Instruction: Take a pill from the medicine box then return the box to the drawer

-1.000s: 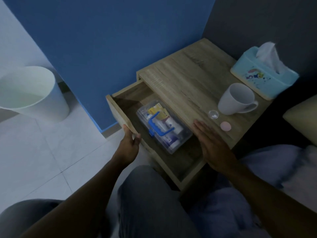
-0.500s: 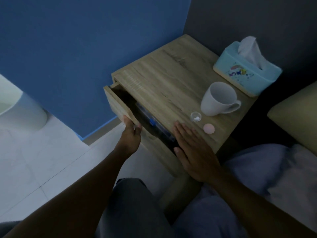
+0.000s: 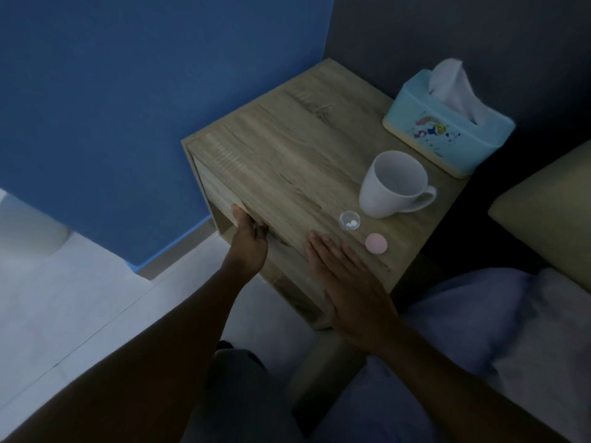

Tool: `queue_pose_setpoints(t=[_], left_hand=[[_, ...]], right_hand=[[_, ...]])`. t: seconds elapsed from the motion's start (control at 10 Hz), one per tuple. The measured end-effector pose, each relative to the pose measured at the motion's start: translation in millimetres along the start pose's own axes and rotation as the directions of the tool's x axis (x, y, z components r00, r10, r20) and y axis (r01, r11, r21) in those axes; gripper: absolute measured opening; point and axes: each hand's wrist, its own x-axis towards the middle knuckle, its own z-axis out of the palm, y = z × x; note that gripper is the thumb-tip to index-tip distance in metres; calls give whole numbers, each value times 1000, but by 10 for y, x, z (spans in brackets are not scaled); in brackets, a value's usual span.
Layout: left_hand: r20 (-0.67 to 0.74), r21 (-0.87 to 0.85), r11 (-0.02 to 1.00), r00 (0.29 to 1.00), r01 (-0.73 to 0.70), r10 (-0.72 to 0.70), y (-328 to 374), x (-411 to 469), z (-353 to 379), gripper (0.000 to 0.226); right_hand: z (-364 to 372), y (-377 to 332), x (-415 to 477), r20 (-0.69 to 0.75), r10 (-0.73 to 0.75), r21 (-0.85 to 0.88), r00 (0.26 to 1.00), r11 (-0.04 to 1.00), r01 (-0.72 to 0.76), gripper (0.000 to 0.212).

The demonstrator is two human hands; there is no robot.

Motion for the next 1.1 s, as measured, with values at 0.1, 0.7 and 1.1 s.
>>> queue_pose_setpoints(t=[0.1, 0.7, 1.1], left_hand=[[-5, 3, 1000, 1000, 0, 0, -10, -7, 4, 69], [160, 431, 900, 987, -63, -7, 448, -699, -442, 66], [123, 642, 740, 980, -201, 159, 1853, -1610, -1072, 63]], right_hand=[[5, -5, -4, -19, -6, -14, 1000, 1000, 6, 78], [-150, -54, 43, 101, 20, 166, 995, 985, -37, 85], [-1625, -672, 120, -200, 63, 355, 978, 935, 12, 60]])
